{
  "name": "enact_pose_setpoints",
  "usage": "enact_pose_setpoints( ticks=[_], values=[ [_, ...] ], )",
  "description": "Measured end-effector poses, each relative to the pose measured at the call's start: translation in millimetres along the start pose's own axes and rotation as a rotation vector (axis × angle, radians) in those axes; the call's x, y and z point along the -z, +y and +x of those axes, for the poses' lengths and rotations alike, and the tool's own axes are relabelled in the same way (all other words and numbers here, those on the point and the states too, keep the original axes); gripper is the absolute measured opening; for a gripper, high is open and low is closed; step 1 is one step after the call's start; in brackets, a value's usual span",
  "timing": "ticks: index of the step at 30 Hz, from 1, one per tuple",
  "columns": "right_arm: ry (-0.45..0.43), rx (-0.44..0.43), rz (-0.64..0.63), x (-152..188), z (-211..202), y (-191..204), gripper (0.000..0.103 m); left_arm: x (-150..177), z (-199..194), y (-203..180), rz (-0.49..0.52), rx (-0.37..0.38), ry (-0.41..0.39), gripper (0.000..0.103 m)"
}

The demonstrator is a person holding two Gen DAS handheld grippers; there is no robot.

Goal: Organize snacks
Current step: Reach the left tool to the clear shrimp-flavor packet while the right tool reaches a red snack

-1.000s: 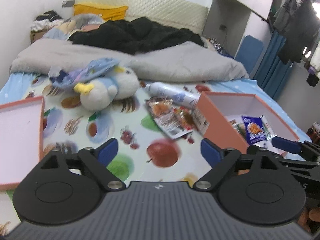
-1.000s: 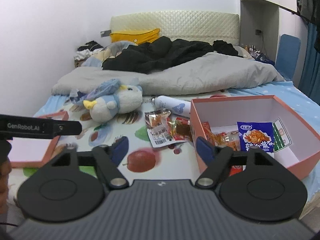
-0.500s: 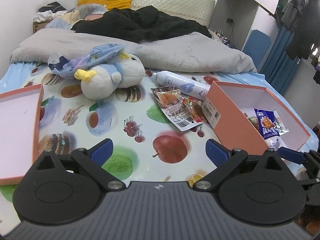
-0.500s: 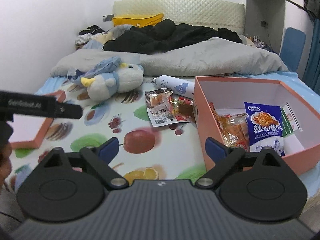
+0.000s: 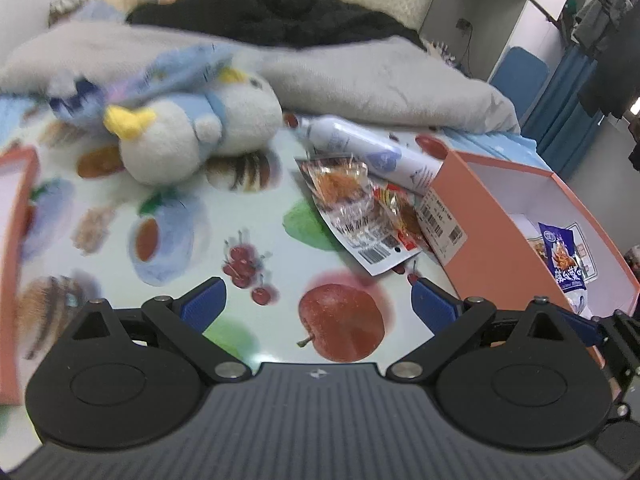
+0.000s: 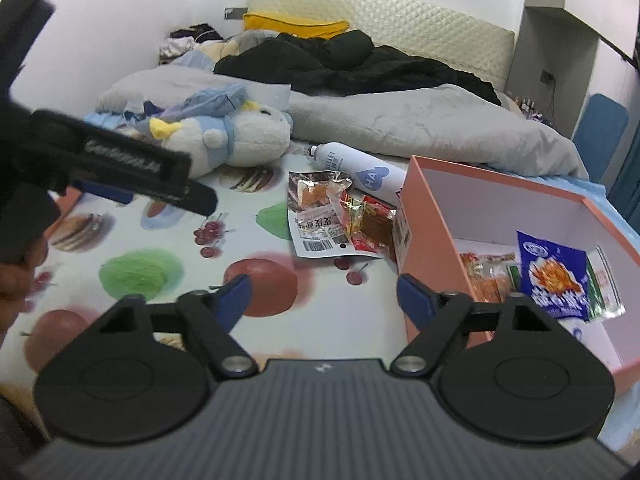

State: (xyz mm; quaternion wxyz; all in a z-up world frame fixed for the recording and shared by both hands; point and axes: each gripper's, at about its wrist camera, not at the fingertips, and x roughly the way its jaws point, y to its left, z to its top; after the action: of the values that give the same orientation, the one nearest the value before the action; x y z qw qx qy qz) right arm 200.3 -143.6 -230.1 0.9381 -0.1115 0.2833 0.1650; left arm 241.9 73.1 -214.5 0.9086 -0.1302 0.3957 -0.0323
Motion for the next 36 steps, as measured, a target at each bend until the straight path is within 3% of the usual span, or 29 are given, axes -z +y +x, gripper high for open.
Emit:
enact_pose_setpoints(
  ticks=[4,9,28,31,33,36],
  values=[
    [0.018,0.020,-0.069,0,27,6,0.071,-2,40,10,-0.045,0.044,0.048,0.100],
    [0.065,0.048,-0.148,0,65,12,0.061,-13,76,17,-0.069,0.094,0.032,0.100],
    [0.044,0.172,-0.251,-23,176,8,0.053,-60,194,49,-0.344,0.391,0.051,0.096],
    [0.057,0.186,-0.253,-21,184,6,0.041,-65,205,53,-0.406,0.440,0.062,0.096],
    [0.068,0.191,-0.246,-20,189,3,0.026,-68,212,54,-0.449,0.471,0.068,0.096],
    [0.051,0.196,-0.202,-20,186,-4,0.014,-72,218,52,-0.459,0.489,0.063,0.096]
  ],
)
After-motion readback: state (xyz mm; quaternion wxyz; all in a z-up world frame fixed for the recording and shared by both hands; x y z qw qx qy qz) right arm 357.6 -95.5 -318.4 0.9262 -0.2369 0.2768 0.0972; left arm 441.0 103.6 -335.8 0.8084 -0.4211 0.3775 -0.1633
